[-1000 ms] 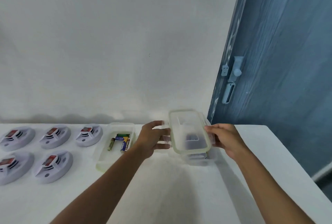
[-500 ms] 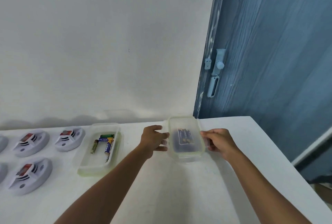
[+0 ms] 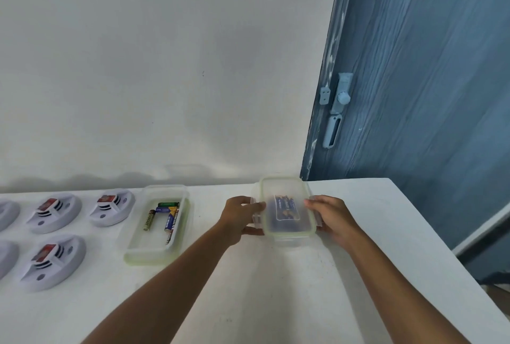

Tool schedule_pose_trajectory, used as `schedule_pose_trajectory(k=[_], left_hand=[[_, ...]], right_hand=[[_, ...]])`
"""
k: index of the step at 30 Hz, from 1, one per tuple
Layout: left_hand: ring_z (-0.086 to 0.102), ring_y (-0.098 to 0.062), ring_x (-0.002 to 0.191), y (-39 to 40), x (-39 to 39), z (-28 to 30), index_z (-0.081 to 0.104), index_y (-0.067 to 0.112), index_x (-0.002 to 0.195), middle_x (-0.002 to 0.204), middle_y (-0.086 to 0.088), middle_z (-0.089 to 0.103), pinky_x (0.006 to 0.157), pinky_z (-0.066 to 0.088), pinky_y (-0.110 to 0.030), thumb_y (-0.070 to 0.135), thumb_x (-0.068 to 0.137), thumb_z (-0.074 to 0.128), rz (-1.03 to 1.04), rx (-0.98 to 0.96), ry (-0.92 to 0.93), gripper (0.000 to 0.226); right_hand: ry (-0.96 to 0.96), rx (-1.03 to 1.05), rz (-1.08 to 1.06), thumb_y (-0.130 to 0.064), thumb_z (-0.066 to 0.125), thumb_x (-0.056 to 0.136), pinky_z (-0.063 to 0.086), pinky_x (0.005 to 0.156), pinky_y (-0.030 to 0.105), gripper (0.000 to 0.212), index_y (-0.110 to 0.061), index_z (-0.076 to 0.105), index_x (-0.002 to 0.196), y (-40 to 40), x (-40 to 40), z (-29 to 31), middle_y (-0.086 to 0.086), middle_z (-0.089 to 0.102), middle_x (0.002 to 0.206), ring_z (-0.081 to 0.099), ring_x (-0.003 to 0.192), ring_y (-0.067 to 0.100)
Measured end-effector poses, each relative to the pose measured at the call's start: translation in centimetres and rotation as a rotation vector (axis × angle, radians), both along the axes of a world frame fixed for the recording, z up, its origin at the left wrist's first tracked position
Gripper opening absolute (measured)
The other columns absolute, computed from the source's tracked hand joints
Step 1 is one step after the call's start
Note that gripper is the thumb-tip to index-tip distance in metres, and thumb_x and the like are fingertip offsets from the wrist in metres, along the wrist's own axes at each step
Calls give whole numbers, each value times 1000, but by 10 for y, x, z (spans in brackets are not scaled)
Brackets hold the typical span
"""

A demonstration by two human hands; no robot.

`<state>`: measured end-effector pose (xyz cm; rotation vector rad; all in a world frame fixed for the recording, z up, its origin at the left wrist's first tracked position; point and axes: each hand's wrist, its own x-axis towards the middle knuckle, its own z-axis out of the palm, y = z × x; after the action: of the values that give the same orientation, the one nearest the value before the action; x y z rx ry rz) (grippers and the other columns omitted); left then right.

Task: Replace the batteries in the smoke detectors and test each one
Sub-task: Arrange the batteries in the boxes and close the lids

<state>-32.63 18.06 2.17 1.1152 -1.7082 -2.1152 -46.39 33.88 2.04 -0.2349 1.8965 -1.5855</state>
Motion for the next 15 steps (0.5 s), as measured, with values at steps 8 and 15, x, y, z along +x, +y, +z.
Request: schedule_pose_trajectory(k=[8,15], left_hand=[[64,-36,84,-28,42,13,58,-7,102,101,-23,61,51,58,-39,3,89,64,62,-36,-85,18],[62,-32,88,-41,60,18,56,-4,106,103,-20,59,78,57,-51,10,91,64,68,-210,-186,22]], right_hand=[[-45,-24,89,-12,69,86,53,51,24,21,2,67,101,-38,31,0,16,71,93,66,74,22],[53,38,123,-22,71,85,56,61,29,34,-10,62,116,-62,49,-8,14,66,114,66,91,24]])
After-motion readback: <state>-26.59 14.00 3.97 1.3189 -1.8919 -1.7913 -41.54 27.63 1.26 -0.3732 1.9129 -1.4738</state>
